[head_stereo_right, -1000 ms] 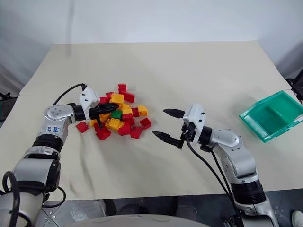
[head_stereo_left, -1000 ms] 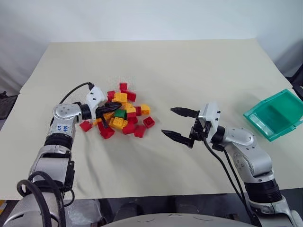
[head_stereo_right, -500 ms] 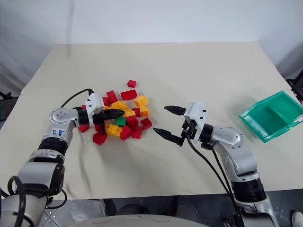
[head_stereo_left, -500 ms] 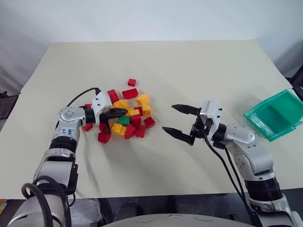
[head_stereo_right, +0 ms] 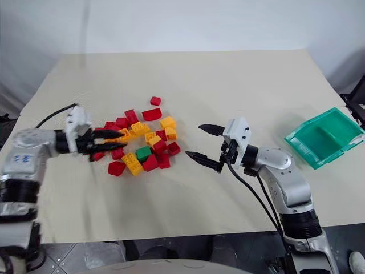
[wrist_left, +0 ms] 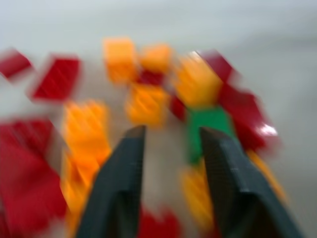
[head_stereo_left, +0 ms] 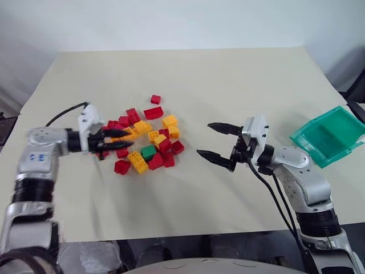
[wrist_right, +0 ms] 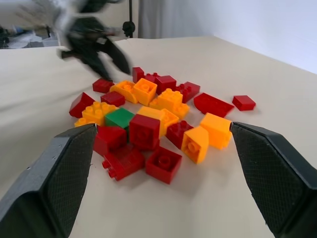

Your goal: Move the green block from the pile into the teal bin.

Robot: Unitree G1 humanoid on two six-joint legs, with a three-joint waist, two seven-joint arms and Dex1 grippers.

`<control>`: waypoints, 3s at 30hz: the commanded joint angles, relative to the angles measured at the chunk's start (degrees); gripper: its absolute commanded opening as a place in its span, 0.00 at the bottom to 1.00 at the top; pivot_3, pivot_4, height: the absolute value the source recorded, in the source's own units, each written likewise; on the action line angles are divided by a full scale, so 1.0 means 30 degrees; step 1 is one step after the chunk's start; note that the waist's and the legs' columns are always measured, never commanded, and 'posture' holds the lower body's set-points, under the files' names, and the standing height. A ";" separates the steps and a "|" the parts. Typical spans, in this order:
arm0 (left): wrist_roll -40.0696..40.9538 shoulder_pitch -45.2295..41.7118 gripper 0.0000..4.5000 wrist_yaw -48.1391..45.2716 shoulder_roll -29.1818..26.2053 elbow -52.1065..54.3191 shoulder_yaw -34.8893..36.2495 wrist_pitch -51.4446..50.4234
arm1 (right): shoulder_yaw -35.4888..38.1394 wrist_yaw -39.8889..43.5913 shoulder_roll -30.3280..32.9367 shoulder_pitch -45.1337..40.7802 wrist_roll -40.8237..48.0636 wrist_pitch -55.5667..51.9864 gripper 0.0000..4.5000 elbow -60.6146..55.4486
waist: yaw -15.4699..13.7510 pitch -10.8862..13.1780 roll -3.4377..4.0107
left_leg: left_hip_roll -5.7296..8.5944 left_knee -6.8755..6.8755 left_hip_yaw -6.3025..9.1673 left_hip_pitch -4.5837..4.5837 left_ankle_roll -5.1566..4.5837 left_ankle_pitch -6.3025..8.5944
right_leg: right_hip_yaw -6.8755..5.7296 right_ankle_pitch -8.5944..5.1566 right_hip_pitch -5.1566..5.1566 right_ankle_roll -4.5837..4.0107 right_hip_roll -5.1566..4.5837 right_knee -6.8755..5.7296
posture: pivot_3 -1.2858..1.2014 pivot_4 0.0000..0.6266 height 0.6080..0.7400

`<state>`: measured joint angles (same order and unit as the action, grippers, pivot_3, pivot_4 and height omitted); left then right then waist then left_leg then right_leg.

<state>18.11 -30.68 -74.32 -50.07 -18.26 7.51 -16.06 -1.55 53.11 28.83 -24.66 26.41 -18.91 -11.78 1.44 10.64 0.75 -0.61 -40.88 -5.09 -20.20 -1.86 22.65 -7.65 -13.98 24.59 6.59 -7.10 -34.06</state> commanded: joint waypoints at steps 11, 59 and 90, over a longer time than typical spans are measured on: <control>0.2150 0.3268 0.99 -0.1253 -0.3403 0.3297 0.3042 -0.0937 | 0.0499 0.1112 0.0577 -0.0598 0.0719 -0.0031 1.00 0.0241 | -0.0103 0.0006 0.0008 | 0.0004 -0.0021 -0.0007 0.0001 0.0003 0.0007 | 0.0019 -0.0001 -0.0001 -0.0007 -0.0006 -0.0018 | 0.52 0.24 1.00; -0.6526 -0.5361 0.57 0.3679 0.3461 0.0921 -0.8159 -0.5778 | 0.0499 -0.2068 -0.0128 0.1100 0.0270 0.0216 1.00 -0.1537 | -0.0549 -0.0040 0.0017 | 0.0048 -0.0118 -0.0060 0.0038 -0.0026 -0.0001 | 0.0115 0.0002 0.0004 -0.0007 -0.0026 -0.0160 | 0.52 0.24 1.00; -0.1915 -0.8024 0.32 0.1706 0.4144 0.2741 -0.5351 -0.8135 | 0.1686 -0.1917 0.0997 0.1238 0.0465 0.0121 1.00 -0.1290 | -0.0484 -0.0003 -0.0043 | 0.0162 -0.0113 -0.0024 0.0000 -0.0045 -0.0012 | 0.0078 0.0002 0.0025 -0.0004 -0.0095 -0.0175 | 0.52 0.24 1.00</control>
<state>10.66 -52.81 -68.48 -37.86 -12.04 -9.58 -40.10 1.29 47.14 31.01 -21.04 26.96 -18.96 -14.31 -0.01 10.63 0.62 -0.13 -41.22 -5.16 -20.20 -2.00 22.62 -7.42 -13.98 24.67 6.58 -7.38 -34.59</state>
